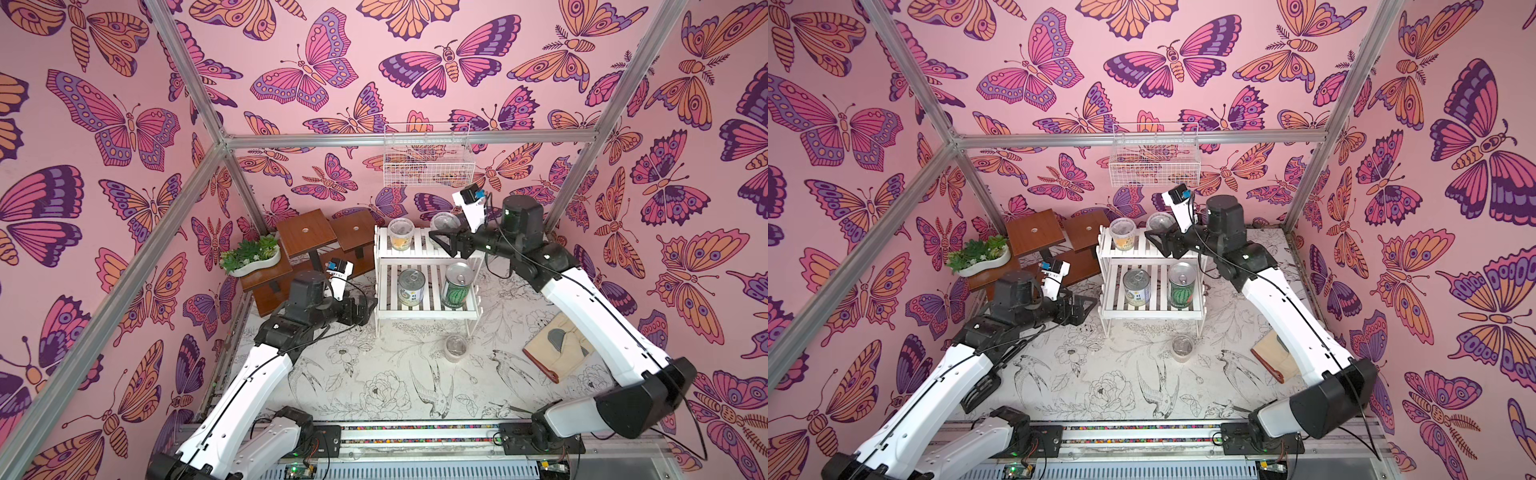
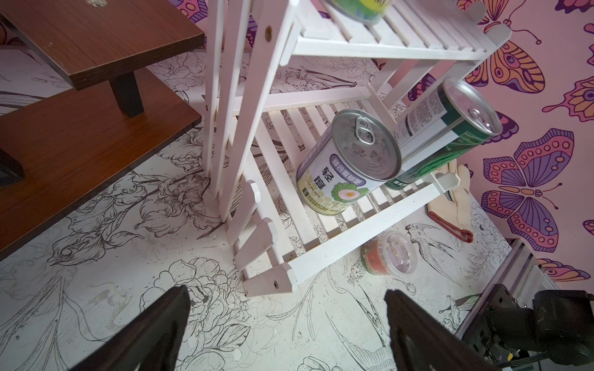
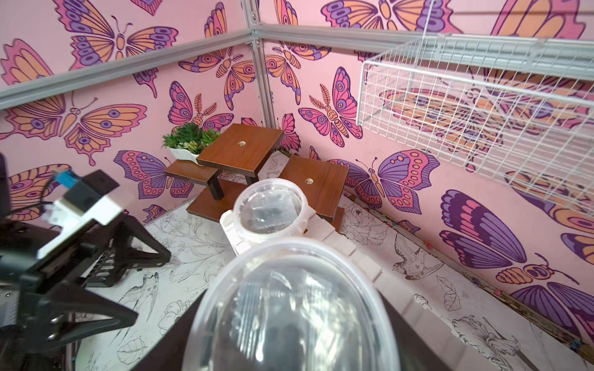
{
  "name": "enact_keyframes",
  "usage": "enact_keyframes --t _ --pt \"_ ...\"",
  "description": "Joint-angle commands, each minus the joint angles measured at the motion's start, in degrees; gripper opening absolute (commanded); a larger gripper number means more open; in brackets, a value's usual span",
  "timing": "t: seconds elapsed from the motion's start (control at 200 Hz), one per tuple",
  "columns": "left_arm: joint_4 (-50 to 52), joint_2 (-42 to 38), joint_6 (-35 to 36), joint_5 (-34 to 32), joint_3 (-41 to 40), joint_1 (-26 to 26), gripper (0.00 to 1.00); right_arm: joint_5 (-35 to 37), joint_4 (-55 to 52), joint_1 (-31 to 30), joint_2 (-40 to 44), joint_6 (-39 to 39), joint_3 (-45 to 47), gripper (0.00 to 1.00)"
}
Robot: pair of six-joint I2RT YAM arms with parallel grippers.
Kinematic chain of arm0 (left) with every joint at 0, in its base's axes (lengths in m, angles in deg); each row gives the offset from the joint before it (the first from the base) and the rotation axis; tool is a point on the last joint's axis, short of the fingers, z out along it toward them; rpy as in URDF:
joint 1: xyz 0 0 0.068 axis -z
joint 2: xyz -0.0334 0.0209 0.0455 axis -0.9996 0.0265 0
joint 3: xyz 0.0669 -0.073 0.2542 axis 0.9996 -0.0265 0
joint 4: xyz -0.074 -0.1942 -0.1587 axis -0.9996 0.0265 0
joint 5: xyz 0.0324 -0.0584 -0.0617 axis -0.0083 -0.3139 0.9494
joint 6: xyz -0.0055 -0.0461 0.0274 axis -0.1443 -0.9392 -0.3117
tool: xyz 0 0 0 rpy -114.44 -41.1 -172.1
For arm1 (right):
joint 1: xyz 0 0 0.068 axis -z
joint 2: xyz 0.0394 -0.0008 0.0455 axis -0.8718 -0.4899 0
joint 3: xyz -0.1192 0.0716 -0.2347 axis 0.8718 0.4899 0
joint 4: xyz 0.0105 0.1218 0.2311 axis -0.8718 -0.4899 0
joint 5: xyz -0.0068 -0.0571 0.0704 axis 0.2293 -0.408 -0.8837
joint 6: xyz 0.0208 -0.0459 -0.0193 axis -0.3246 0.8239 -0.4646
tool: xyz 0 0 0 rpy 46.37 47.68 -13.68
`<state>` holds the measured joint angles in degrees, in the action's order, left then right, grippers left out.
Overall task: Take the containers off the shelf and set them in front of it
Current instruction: 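Pick up a container from the shelf, then place the container at the center of the board.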
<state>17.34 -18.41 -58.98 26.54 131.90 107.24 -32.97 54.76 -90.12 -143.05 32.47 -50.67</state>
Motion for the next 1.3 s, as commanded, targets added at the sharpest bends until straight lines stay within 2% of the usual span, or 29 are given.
enact_keyframes --t 0.0,0.356,0.616,0.726,1.037,1.292 --pt "0.2 -0.3 0.9 -0.4 -0.9 -0.2 1.00 0.1 -2.8 -1.2 4.1 -1.2 3.7 0.58" --pt "0.1 -0.4 0.7 -0.5 -1.1 -0.2 1.00 5.2 -3.5 -9.1 18.1 -2.0 19.3 0.58" --pt "-0.1 -0.4 0.4 -1.4 -1.2 -0.2 1.00 9.1 -2.2 -14.9 24.2 -3.9 30.2 0.56" --pt "-0.3 -0.1 0.3 -1.0 -1.2 -0.2 1.00 11.2 1.8 -17.6 26.1 -6.2 35.9 0.56" --pt "-0.9 0.0 0.0 -1.0 -1.4 -0.2 1.00 18.4 14.5 -25.2 25.8 -10.1 49.7 0.57" --pt "-1.1 -0.1 -0.1 -1.2 -1.6 -0.2 1.00 23.1 23.7 -29.2 20.1 -11.7 54.8 0.57"
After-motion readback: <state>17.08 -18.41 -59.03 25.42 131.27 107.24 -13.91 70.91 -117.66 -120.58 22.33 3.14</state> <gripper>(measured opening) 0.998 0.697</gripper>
